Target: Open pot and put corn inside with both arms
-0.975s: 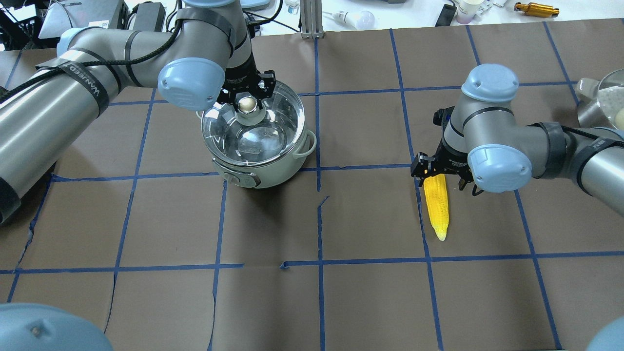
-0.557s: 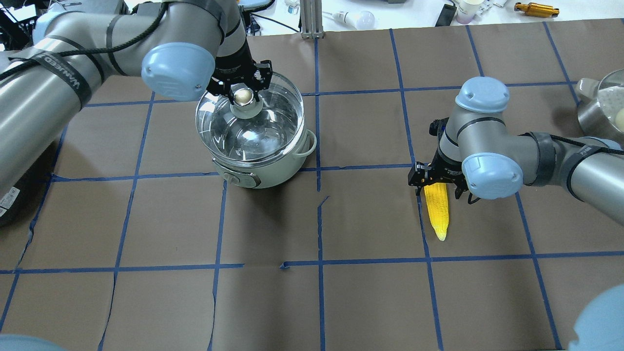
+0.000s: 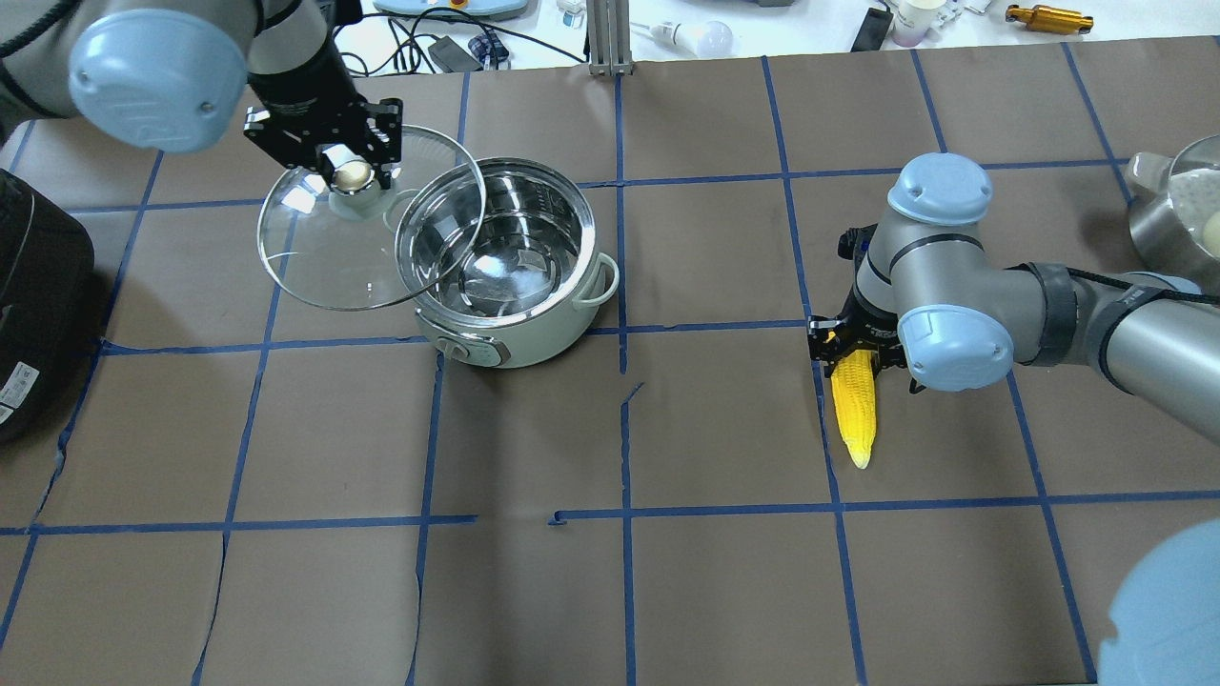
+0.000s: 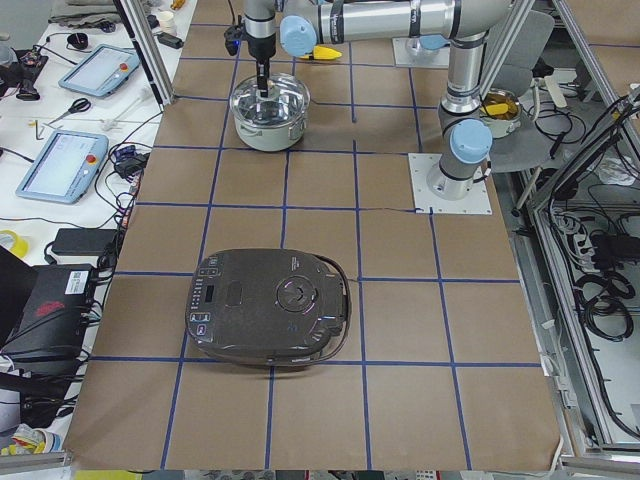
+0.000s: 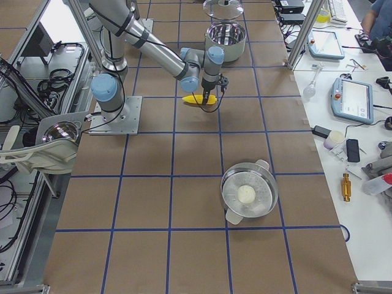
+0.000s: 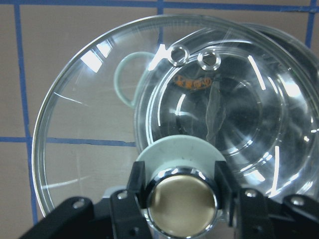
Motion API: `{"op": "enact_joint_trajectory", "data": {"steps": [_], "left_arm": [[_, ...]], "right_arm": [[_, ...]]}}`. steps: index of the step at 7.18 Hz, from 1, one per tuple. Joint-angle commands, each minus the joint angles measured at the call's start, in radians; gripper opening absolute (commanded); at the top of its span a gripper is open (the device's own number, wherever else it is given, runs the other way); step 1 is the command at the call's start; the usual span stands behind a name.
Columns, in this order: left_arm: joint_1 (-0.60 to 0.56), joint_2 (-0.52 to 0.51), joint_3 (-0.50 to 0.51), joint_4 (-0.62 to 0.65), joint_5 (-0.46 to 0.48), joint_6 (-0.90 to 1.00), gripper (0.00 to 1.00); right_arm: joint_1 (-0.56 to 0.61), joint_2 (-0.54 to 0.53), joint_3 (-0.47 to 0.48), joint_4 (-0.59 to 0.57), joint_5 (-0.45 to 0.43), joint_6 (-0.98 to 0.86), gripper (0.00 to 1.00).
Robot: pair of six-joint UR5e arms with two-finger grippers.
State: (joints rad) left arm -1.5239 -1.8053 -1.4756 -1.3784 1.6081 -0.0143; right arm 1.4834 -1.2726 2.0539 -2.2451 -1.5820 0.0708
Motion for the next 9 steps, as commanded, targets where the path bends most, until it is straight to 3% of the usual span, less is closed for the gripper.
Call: {"op": "enact_joint_trajectory", "data": {"steps": [1, 2, 4, 6, 7, 9], "left_arm": [[0.150, 0.017, -0.063, 0.025, 0.002, 0.218, 0.11], [0.222, 0.030, -0.127, 0.056, 0.001, 0.293, 0.08], [0.315, 0.018, -0.288, 0.317, -0.013, 0.357, 0.08], [0.370, -0.025, -0.379, 0.459, -0.077, 0.376, 0.08], [0.384, -0.049, -0.400, 0.482, -0.079, 0.382, 0.07], [0.384, -0.089, -0.427, 0.562, -0.068, 0.393, 0.07]], "right_arm": [[0.004, -0.008, -0.047, -0.001, 0.002, 0.009, 0.00], [0.017, -0.014, -0.119, 0.036, -0.001, 0.018, 0.00], [0.098, -0.022, -0.304, 0.195, -0.001, 0.093, 0.00], [0.185, 0.001, -0.574, 0.396, 0.017, 0.226, 0.00], [0.245, 0.048, -0.713, 0.470, 0.016, 0.277, 0.00], [0.383, 0.198, -0.910, 0.487, -0.001, 0.412, 0.00]]}}
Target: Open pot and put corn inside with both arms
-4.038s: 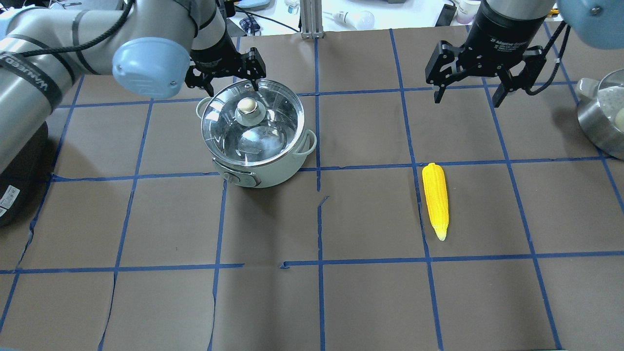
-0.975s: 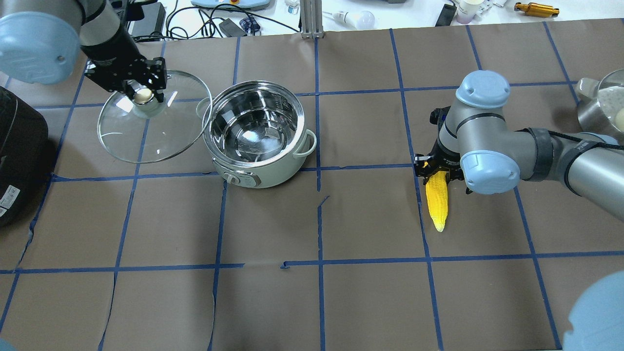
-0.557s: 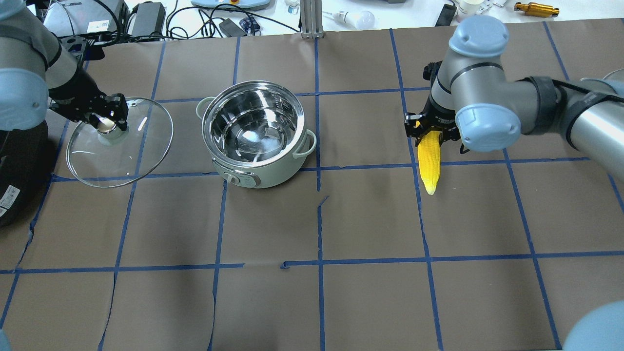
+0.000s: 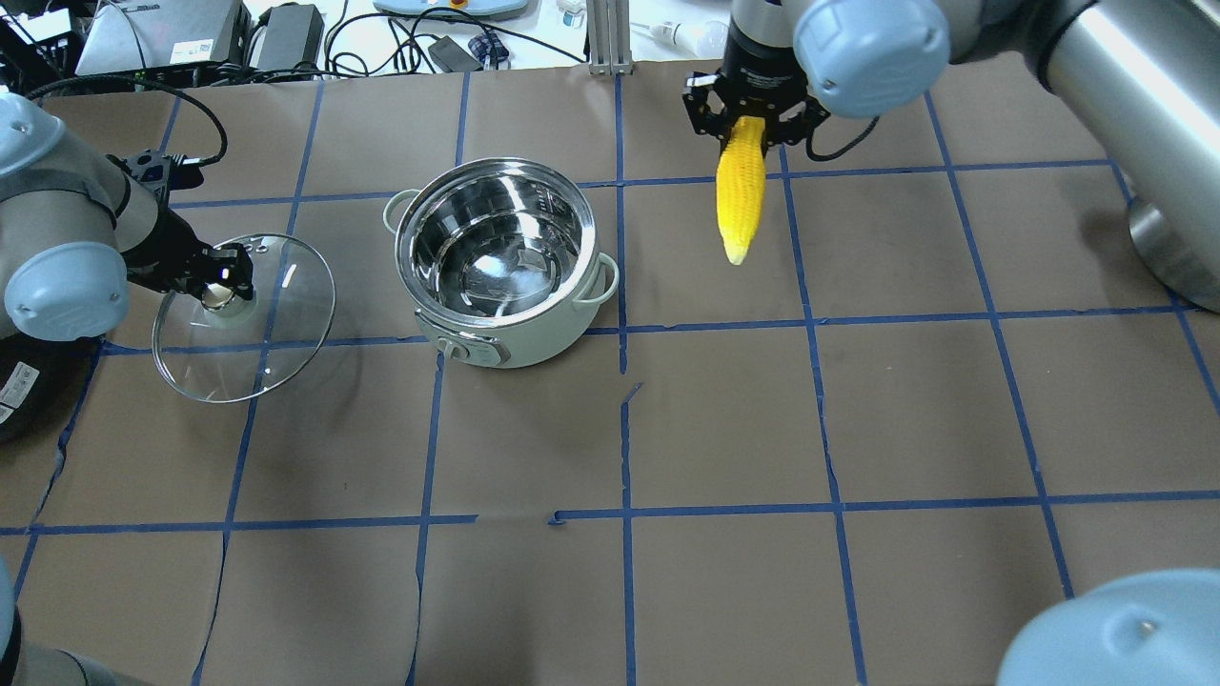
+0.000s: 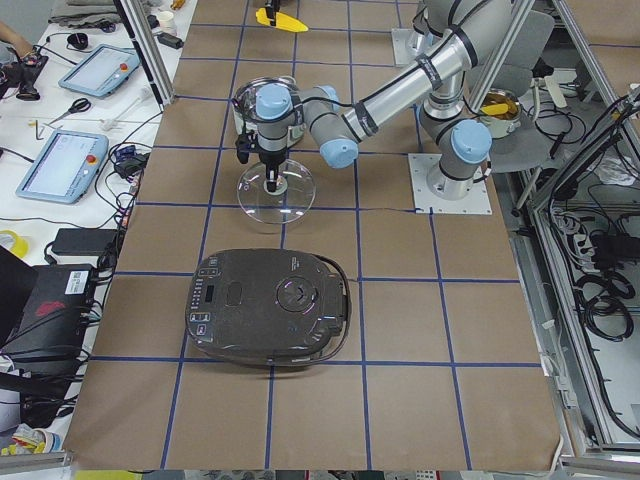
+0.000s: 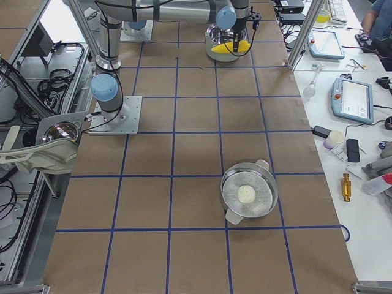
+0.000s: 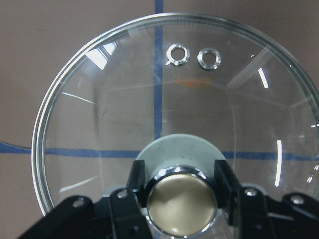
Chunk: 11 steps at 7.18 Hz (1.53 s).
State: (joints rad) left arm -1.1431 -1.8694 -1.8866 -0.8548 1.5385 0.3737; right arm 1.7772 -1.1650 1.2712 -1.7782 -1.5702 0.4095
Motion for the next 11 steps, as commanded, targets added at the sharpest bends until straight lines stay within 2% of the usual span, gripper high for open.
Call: {"op": "enact_joint_trajectory", "data": {"steps": [1, 2, 3, 5, 6, 7, 8, 9, 10, 11], "left_arm": [[0.003, -0.037, -0.019, 0.040, -0.001, -0.001, 0.07], [0.003, -0.052, -0.017, 0.040, 0.002, 0.001, 0.10], [0.003, -0.056, -0.016, 0.040, 0.005, 0.004, 0.18], [0.006, -0.056, -0.016, 0.040, 0.014, 0.005, 0.44], [0.006, -0.054, -0.015, 0.040, 0.044, 0.005, 0.62], [0.006, -0.056, -0.017, 0.040, 0.048, 0.005, 0.75], [0.002, -0.048, -0.016, 0.040, 0.048, -0.001, 0.78], [0.002, -0.050, -0.015, 0.039, 0.046, -0.004, 0.78], [-0.009, -0.027, -0.014, 0.030, 0.048, -0.019, 0.78], [-0.026, 0.010, -0.012, 0.013, 0.035, -0.042, 0.81]], "right_arm": [[0.138, 0.160, -0.194, 0.010, -0.011, 0.171, 0.00], [0.163, 0.221, -0.246, 0.009, -0.002, 0.246, 0.00], [0.195, 0.260, -0.272, -0.009, -0.001, 0.291, 0.00], [0.238, 0.304, -0.289, -0.052, 0.001, 0.295, 0.00], [0.255, 0.318, -0.289, -0.067, 0.001, 0.276, 0.02], [0.280, 0.320, -0.289, -0.069, -0.013, 0.217, 0.09], [0.294, 0.320, -0.286, -0.069, -0.016, 0.188, 0.13], [0.295, 0.321, -0.282, -0.070, -0.019, 0.120, 0.47], [0.295, 0.324, -0.273, -0.072, -0.025, 0.080, 0.70], [0.295, 0.327, -0.257, -0.073, -0.025, 0.072, 0.85]]}}
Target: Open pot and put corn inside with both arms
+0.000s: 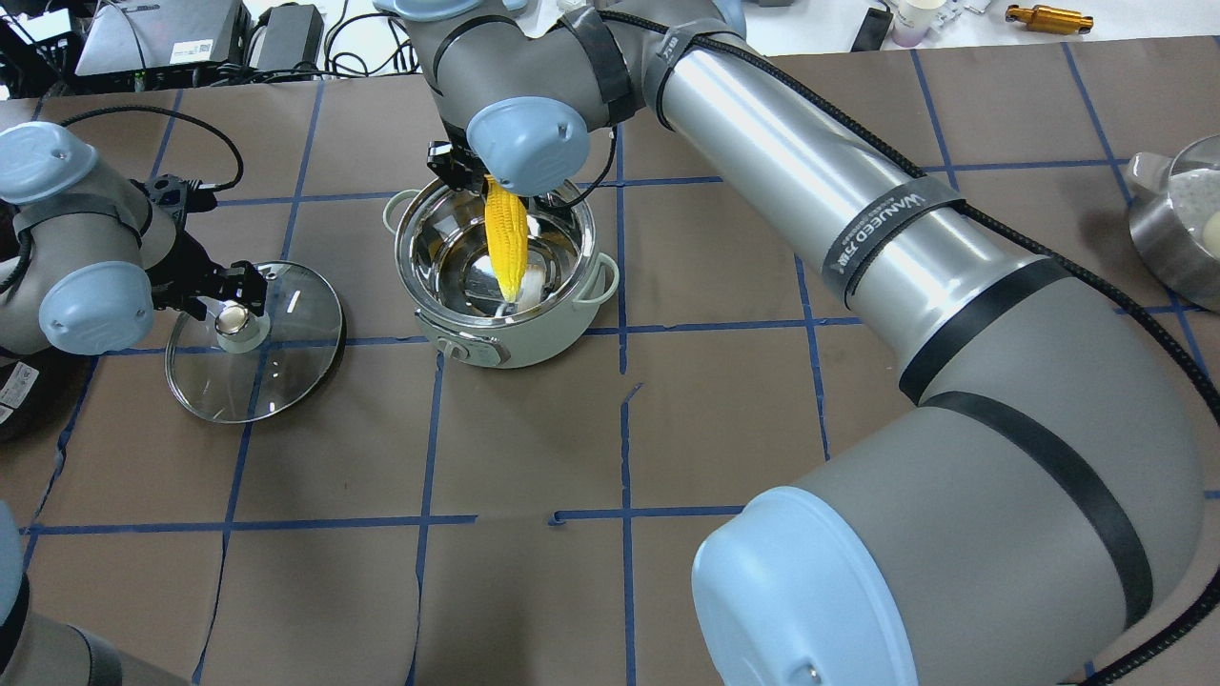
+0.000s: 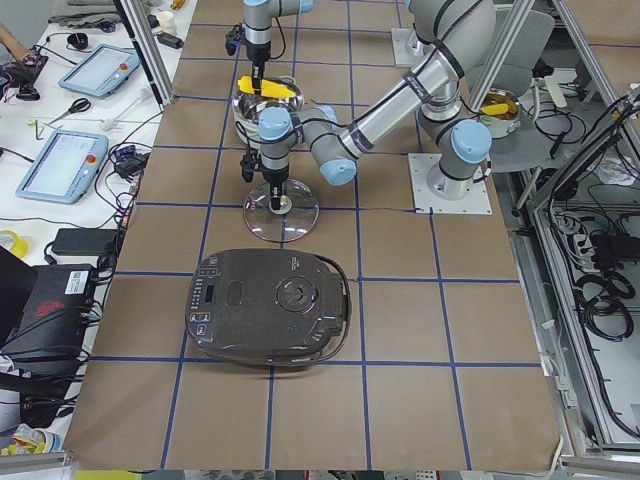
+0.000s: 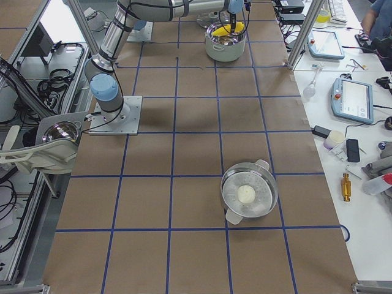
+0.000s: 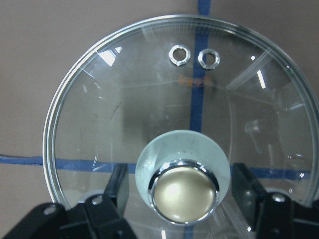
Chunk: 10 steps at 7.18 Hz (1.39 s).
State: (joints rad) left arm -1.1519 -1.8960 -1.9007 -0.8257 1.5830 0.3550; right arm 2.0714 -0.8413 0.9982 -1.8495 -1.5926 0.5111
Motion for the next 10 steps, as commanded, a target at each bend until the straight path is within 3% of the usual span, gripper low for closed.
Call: {"op": "enact_joint_trajectory", "data": {"steps": [1, 4, 6, 7, 8, 10], "left_arm": [[-0.041, 0.064, 0.002, -0.063, -0.006, -0.027, 0.81], [-0.100, 0.191, 0.020, -0.212, -0.009, -0.100, 0.81], [-0.167, 0.306, 0.141, -0.495, -0.020, -0.265, 0.83], [-0.231, 0.342, 0.213, -0.589, -0.021, -0.386, 0.88], [-0.308, 0.368, 0.262, -0.657, -0.023, -0.463, 0.90], [-0.457, 0.396, 0.299, -0.674, -0.015, -0.595, 0.98]], "right_arm": [[0.001, 0.004, 0.017, -0.004, -0.004, -0.040, 1.00], [-0.001, -0.013, 0.020, -0.028, -0.004, -0.100, 1.00], [-0.040, -0.077, 0.037, -0.021, -0.067, -0.141, 1.00], [-0.103, -0.112, 0.055, 0.040, -0.060, -0.152, 1.00], [-0.159, -0.180, 0.116, 0.062, -0.020, -0.154, 1.00], [-0.285, -0.362, 0.344, 0.065, -0.009, -0.237, 1.00]]}}
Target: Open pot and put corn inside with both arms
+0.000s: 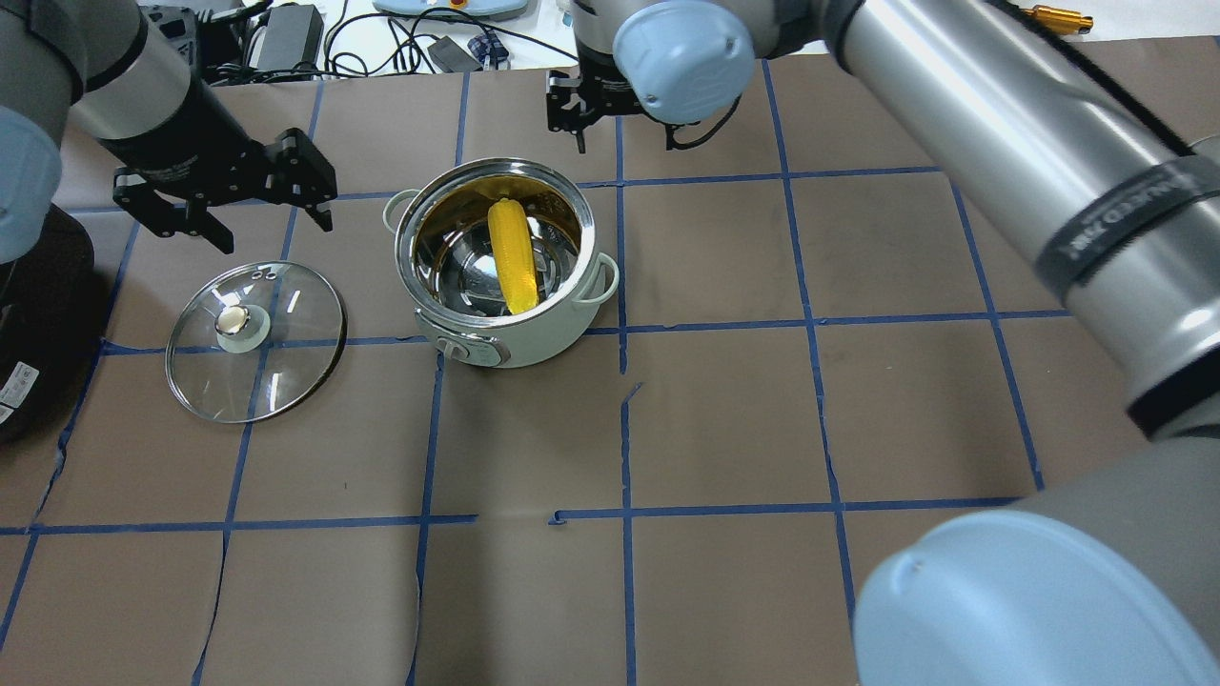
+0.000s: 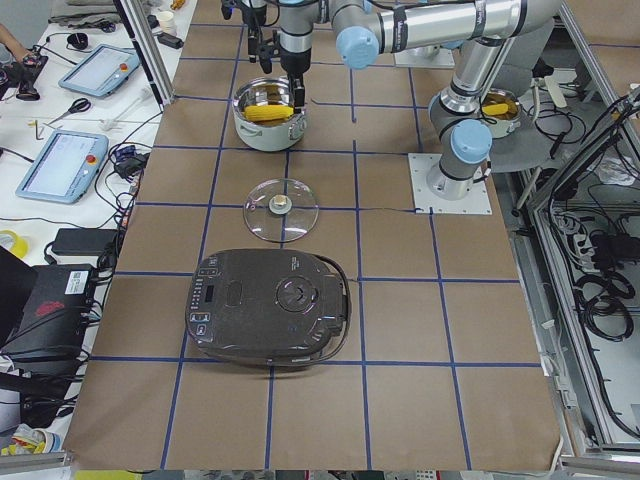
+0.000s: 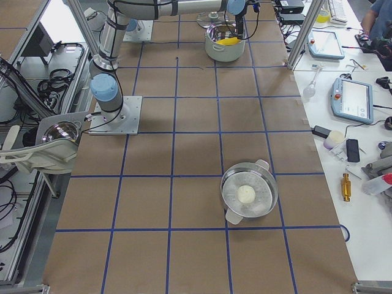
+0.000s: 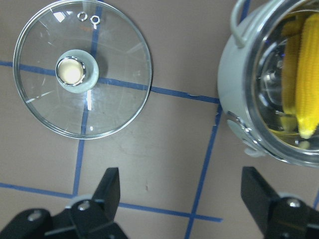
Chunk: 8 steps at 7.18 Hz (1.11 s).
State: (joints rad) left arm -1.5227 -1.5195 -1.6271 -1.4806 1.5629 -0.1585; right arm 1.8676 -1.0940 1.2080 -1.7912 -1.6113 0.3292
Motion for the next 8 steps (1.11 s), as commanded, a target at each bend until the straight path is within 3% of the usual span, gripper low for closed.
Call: {"op": "enact_joint_trajectory", "data": {"steps": [1, 3, 5, 6, 8], "left_arm": [[-0.105, 0.036, 0.029, -0.021, -0.006, -0.079, 1.00], [-0.093, 0.000, 0.094, -0.059, -0.040, -0.066, 0.99], [-0.088, -0.103, 0.191, -0.082, -0.012, -0.064, 1.00], [-0.093, -0.138, 0.231, -0.102, 0.000, -0.064, 1.00], [-0.100, -0.119, 0.221, -0.107, -0.007, -0.061, 1.00]], "right_arm": [[-0.156, -0.221, 0.259, 0.007, 0.010, -0.175, 1.00], [-0.223, -0.354, 0.401, 0.009, 0.013, -0.263, 1.00], [-0.231, -0.421, 0.398, 0.116, 0.034, -0.272, 1.00], [-0.241, -0.425, 0.397, 0.107, 0.030, -0.272, 1.00], [-0.310, -0.425, 0.335, 0.139, 0.045, -0.272, 1.00]]}}
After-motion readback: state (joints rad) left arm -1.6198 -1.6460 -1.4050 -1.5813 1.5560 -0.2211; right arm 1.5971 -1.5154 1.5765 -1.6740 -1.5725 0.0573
